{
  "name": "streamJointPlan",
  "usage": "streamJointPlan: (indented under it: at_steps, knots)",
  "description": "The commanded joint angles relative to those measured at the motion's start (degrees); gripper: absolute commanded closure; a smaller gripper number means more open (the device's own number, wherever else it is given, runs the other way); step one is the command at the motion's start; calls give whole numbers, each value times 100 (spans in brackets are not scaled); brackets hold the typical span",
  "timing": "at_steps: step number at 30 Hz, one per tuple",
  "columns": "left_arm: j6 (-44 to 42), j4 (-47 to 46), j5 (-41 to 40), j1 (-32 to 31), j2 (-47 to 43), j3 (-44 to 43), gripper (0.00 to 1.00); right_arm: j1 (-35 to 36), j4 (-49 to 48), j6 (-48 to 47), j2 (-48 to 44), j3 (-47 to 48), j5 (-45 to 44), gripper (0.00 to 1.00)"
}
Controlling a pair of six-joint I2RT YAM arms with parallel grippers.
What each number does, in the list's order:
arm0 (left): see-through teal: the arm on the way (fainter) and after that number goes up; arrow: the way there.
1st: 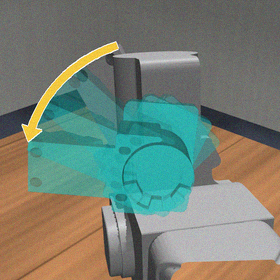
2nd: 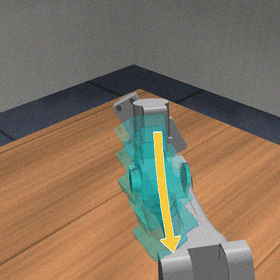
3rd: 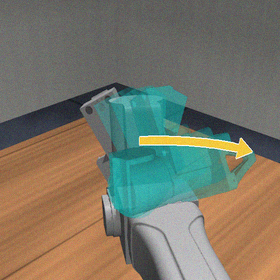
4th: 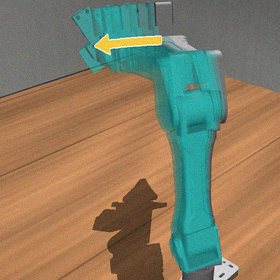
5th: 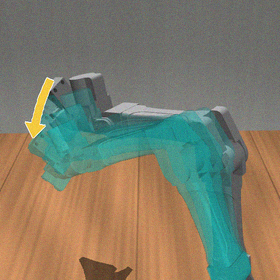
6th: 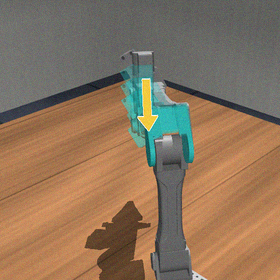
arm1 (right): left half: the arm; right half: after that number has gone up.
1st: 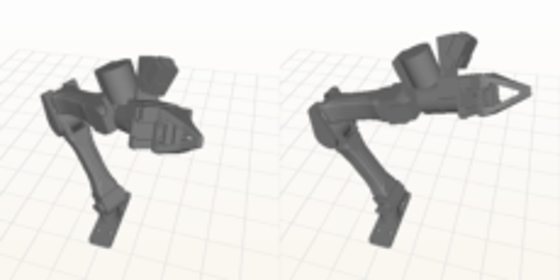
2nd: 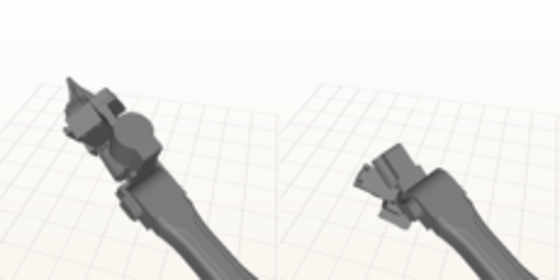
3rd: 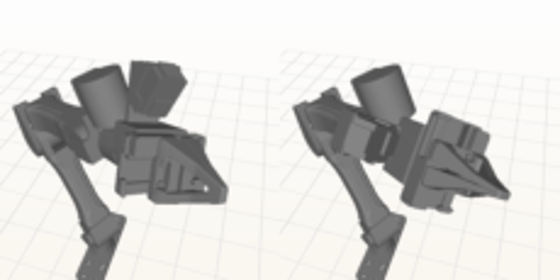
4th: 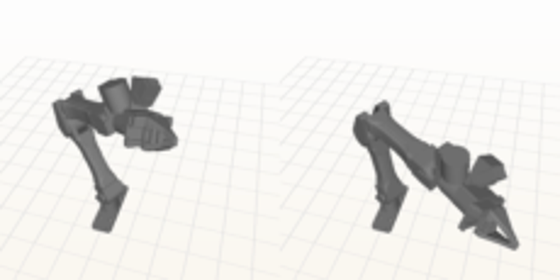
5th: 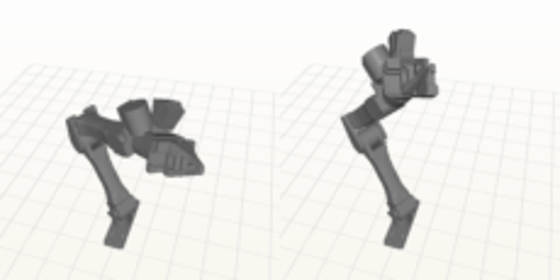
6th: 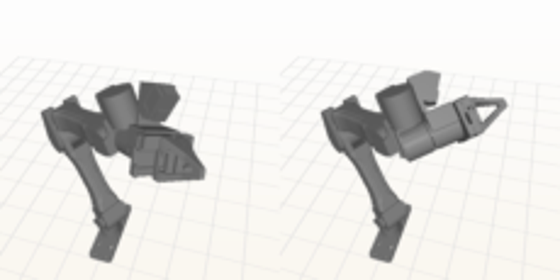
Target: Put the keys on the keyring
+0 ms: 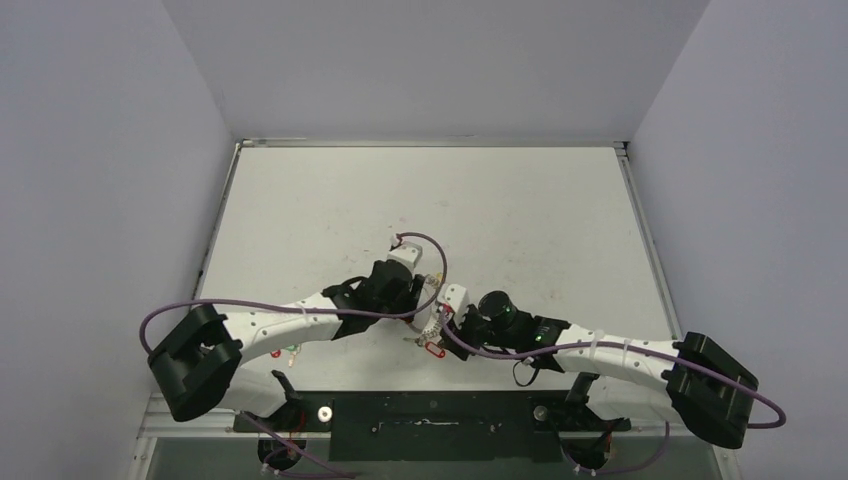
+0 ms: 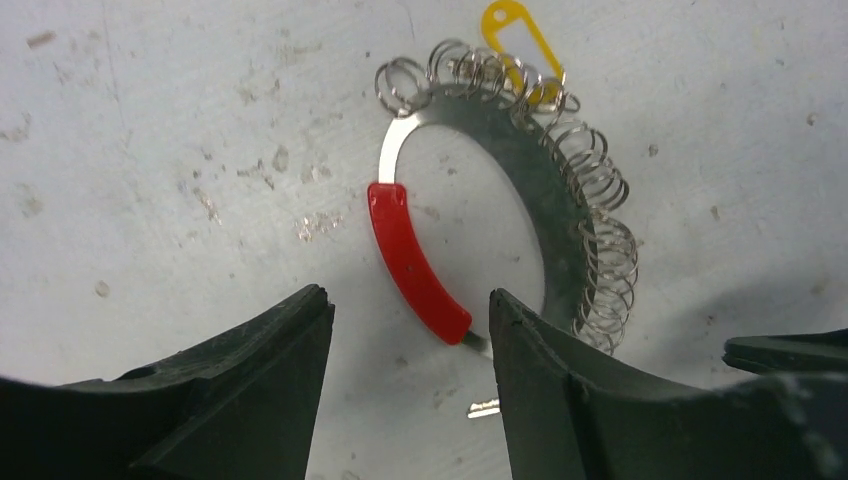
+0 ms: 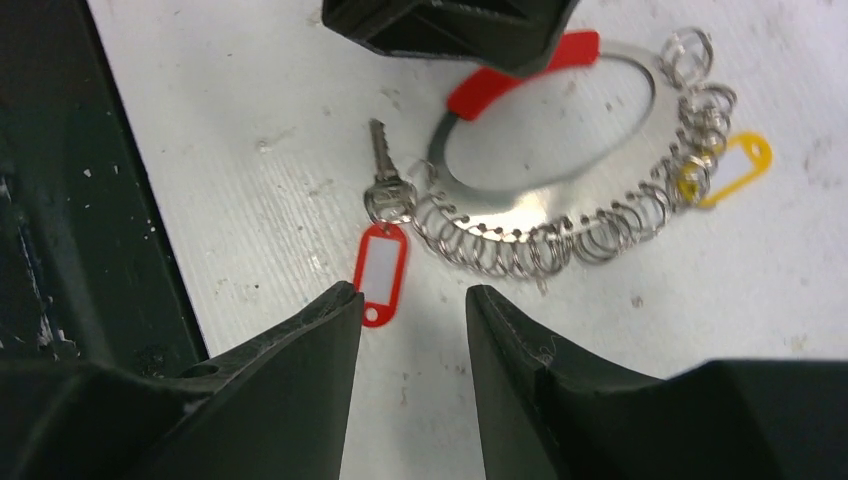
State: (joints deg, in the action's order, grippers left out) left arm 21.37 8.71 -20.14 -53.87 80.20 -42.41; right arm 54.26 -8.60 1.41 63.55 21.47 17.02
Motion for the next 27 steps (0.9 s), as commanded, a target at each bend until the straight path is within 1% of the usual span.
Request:
streamJointPlan:
  at_steps: [1,3,7,14,15,21,24,27]
  knots:
    - [1074,-342,894,178,-604,590,43,520,231,-1251,335,542,-510,57]
    - [1346,-466,1031,230,-853,846,43,618,347,-1510,494,642,-705,58]
    - [1610,-610,1170,283,-1316,1216,43,864,557,-2026,659,793,-1191,58]
    - [1678,-543,1142,323,-2065,1515,43,1218,330,-2604,1010,812,-1676,60]
    - [1684,-521,1124,327,-2173,1547,43,1268,296,-2665,1109,820,-1683,60]
    - [1803,-425,1009,372,-2742,1775,43,1636,73,-2888,1726,946,-2512,62]
    - [1834,-411,1003,377,-2928,1868,43,1682,-18,-2929,1968,1015,-2705,65]
    - [1848,-405,995,386,-3056,1948,43,1686,-186,-2944,2012,1010,-2753,66]
